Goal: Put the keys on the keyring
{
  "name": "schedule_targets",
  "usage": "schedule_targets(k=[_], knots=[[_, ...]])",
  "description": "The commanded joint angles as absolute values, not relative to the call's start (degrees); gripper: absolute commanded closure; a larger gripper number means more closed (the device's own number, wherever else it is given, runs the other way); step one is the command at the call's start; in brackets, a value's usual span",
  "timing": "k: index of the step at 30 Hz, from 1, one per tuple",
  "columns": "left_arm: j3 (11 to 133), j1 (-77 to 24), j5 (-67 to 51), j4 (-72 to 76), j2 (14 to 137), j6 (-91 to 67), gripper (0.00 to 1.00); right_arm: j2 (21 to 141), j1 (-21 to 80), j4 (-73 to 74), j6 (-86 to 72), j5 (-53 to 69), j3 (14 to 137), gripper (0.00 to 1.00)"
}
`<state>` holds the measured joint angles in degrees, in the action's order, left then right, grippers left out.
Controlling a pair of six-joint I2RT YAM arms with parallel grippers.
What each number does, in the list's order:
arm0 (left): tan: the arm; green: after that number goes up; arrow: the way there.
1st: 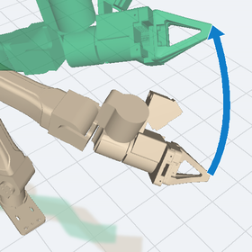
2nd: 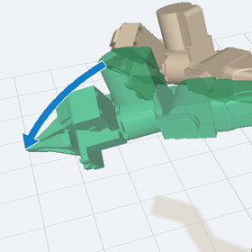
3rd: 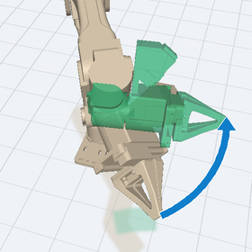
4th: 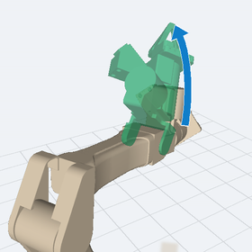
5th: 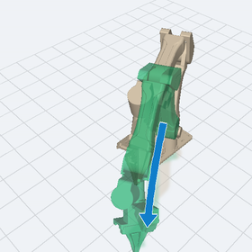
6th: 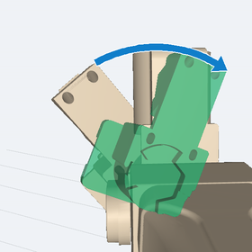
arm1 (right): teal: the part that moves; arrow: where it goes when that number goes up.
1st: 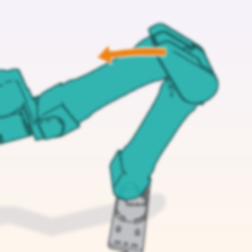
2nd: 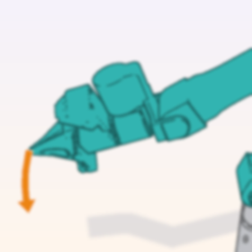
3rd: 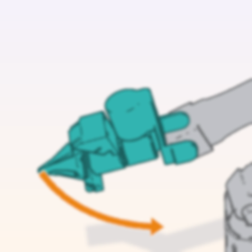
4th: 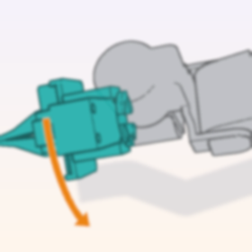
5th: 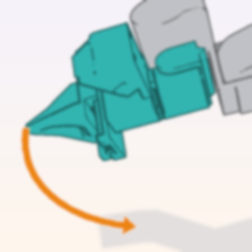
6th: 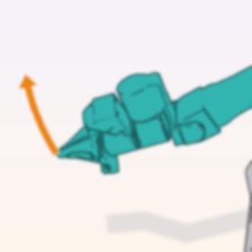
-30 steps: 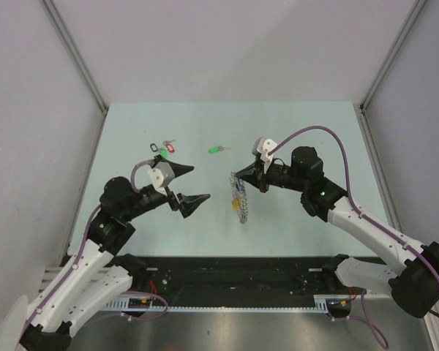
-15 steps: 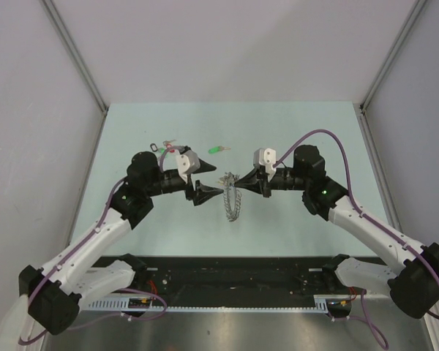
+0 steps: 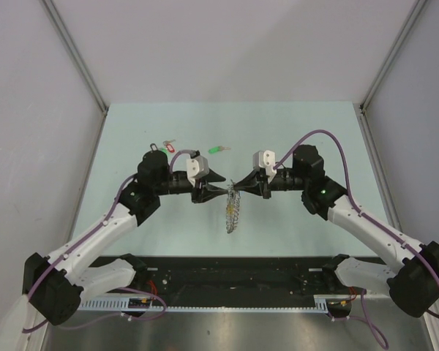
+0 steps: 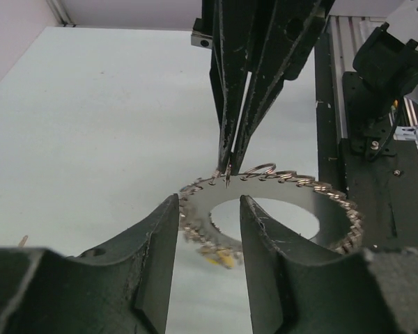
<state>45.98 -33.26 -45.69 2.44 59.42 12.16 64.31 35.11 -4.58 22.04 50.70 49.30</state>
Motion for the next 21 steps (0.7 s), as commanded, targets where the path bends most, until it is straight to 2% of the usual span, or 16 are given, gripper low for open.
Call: schedule_targets(k=[1,21], knots=[[45.0,-34.36,-47.81,4.66,58.27,13.62,0.57,64.34,35.42,-8.44,21.79,52.56,51.77,1.0],[46.05,-36.38,-46.5,1.67,60.55,14.15,0.78,65.04,37.26,-9.14,21.53,50.36,51.77,1.0]])
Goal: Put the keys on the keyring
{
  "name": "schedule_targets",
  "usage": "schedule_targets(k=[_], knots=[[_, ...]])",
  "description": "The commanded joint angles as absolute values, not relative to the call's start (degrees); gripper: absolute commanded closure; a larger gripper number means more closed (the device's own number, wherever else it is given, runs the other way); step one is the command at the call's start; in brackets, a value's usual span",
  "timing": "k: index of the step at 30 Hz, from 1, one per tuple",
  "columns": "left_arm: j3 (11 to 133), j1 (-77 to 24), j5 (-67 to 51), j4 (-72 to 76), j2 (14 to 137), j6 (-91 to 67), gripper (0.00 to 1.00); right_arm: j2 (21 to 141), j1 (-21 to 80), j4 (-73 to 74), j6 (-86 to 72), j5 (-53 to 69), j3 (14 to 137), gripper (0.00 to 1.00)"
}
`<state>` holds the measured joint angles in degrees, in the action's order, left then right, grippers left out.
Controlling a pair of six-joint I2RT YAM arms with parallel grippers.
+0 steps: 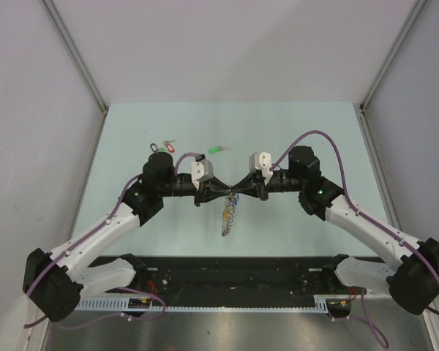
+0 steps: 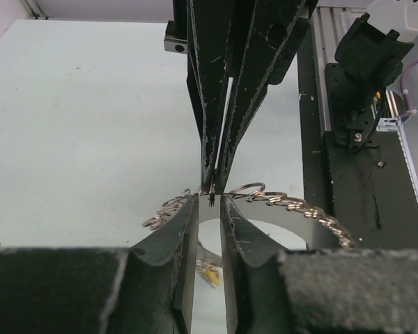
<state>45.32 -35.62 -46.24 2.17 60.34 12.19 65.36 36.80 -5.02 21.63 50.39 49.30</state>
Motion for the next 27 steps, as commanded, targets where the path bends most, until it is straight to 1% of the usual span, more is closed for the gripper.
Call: schedule_targets(k=[1,3,7,8,9,10,15,16,17,18,20,23,26,27], knots=[[46.05,-36.39,-46.41,1.58,60.56,14.15,0.79,64.87,37.18,-9.05,21.62,50.36,51.77,1.0],[46.32,-36.47,-46.41,1.32,60.73,14.15,0.86,64.86,37.27,-8.96,21.62,50.36,51.68,1.0],[46.41,-36.56,-46.67,1.41,60.73,14.06,0.89,65.04,37.44,-9.05,21.62,50.01,51.68,1.0],[46.41,-36.56,-46.67,1.41,60.73,13.98,0.91,65.3,37.44,-9.14,21.53,49.84,51.68,1.0],[46.49,-36.56,-46.76,1.49,60.82,13.71,0.98,65.3,37.62,-9.23,21.53,49.57,51.68,1.0],[46.49,-36.65,-46.67,1.58,60.82,13.62,1.0,65.48,37.7,-9.23,21.53,49.4,51.77,1.0],[45.71,-36.56,-47.02,3.69,60.47,11.78,1.0,65.92,38.14,-9.58,20.92,48.69,51.77,1.0],[45.53,-36.65,-46.76,4.13,60.38,11.52,1.0,65.83,38.14,-9.58,20.66,48.43,51.77,0.98],[45.01,-36.56,-46.67,4.74,60.21,11.25,1.0,65.48,38.06,-9.49,19.78,47.12,51.77,0.95],[44.65,-36.56,-46.32,5.18,60.03,10.64,1.0,64.7,37.97,-9.23,19.25,45.89,51.68,0.87],[44.04,-36.65,-45.97,6.84,59.59,9.76,1.0,63.55,37.18,-8.44,18.02,42.74,51.77,0.79],[42.11,-36.65,-45.09,9.04,58.89,8.18,1.0,60.48,35.6,-7.56,15.91,39.48,51.24,0.62],[40.96,-36.56,-44.47,10.8,58.19,7.47,1.0,56.87,34.46,-7.04,15.03,37.02,49.49,0.53],[40.78,-36.65,-44.56,11.16,58.01,7.04,1.0,56.17,34.19,-6.6,15.29,36.31,48.61,0.52]])
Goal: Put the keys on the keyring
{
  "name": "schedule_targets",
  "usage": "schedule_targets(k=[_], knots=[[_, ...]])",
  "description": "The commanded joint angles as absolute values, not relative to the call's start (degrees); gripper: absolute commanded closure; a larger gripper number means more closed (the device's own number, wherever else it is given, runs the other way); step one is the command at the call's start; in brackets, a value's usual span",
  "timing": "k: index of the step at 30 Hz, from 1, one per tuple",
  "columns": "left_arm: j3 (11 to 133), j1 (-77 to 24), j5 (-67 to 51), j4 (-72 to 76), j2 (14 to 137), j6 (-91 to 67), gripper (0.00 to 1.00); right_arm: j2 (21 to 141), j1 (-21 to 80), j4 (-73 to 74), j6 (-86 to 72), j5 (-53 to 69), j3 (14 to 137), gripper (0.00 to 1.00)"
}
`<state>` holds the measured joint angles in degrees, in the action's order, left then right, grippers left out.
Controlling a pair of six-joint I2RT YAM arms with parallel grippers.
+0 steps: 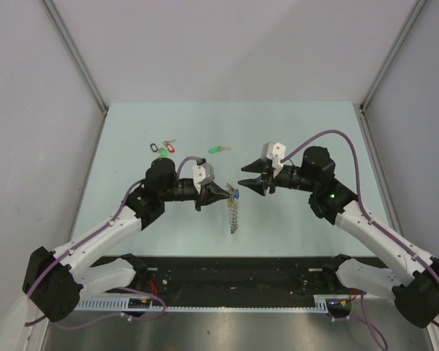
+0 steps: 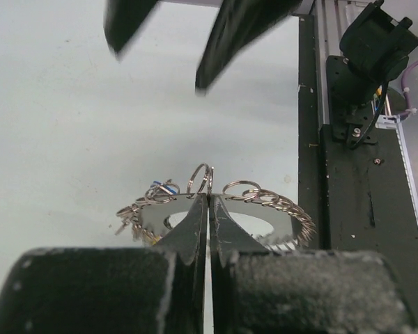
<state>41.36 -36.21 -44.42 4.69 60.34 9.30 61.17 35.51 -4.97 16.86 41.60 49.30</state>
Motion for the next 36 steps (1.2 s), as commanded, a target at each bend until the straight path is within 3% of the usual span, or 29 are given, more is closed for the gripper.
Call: schedule_targets(k=[1,36], knots=[[40.61,-36.56,-44.39,11.6,57.92,6.86,1.0,55.38,34.1,-6.16,15.55,35.52,48.34,0.51],[37.88,-36.56,-44.56,18.46,56.69,2.64,1.0,64.51,34.01,-1.67,23.29,48.6,47.99,0.48]])
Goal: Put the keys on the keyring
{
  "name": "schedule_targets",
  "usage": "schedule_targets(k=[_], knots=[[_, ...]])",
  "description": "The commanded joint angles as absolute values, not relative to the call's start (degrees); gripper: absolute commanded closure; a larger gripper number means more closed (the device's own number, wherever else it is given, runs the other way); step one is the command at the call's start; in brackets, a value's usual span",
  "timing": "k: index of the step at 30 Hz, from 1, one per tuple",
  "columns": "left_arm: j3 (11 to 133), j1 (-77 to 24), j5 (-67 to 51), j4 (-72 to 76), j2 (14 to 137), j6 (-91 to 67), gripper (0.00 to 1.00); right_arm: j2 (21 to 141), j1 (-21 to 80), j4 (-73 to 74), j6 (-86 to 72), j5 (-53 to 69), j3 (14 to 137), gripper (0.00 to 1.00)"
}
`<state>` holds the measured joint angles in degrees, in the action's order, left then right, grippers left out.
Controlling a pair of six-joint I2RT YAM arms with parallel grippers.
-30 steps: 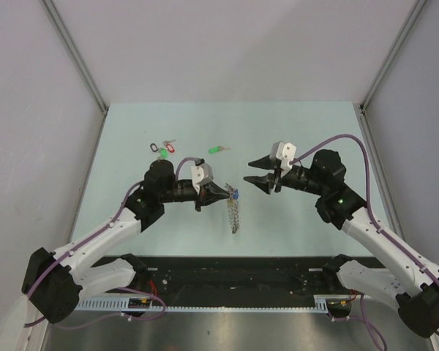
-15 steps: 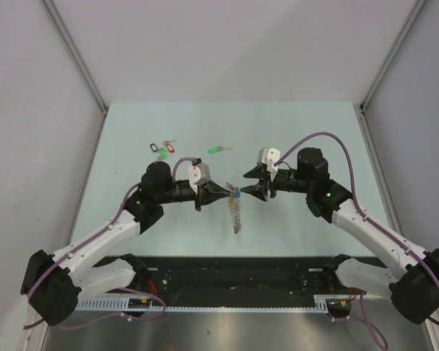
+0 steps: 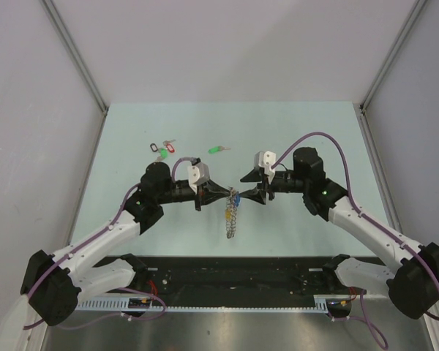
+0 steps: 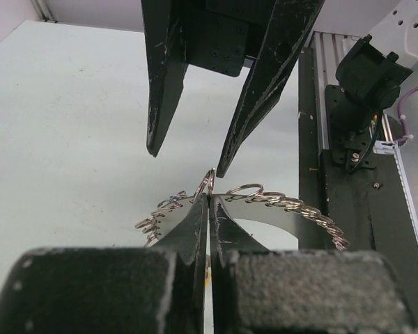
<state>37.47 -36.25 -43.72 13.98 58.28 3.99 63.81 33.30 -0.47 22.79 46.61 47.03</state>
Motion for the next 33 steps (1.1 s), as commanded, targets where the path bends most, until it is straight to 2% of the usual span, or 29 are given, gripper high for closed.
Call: schedule_targets(k=[1,5,12,14,17,21,25,28,33], knots=[[37.97,-36.56,-44.73,18.46,56.6,2.64,1.0,64.6,34.19,-1.93,23.29,48.86,48.16,0.48],[38.06,-36.56,-45.61,18.37,56.69,2.64,1.0,65.04,34.8,-3.51,20.42,46.77,48.16,0.48],[38.23,-36.56,-45.09,16.35,55.55,4.3,1.0,65.39,31.03,-13.53,1.08,22.98,47.99,0.5],[38.14,-36.56,-44.39,16.0,54.94,5.09,1.0,65.48,30.68,-13.36,0.26,17.87,47.99,0.5],[38.06,-36.56,-42.46,15.38,53.27,5.36,1.0,66.0,30.32,-13.18,0.26,18.45,47.9,0.49],[38.32,-36.56,-34.83,12.23,49.93,5.1,1.0,68.02,30.24,-14.68,0.87,18.28,48.16,0.49],[39.37,-36.47,-18.43,7.66,45.18,4.22,1.0,73.2,30.32,-14.68,1.05,16.0,50.7,0.49],[39.81,-35.16,-11.02,3.79,41.58,2.73,1.0,79.87,30.41,-13.45,0.27,13.72,55.26,0.5],[39.73,-32.09,-5.45,-4.64,36.74,1.76,1.0,94.63,30.41,-10.11,-3.68,9.85,64.41,0.5]])
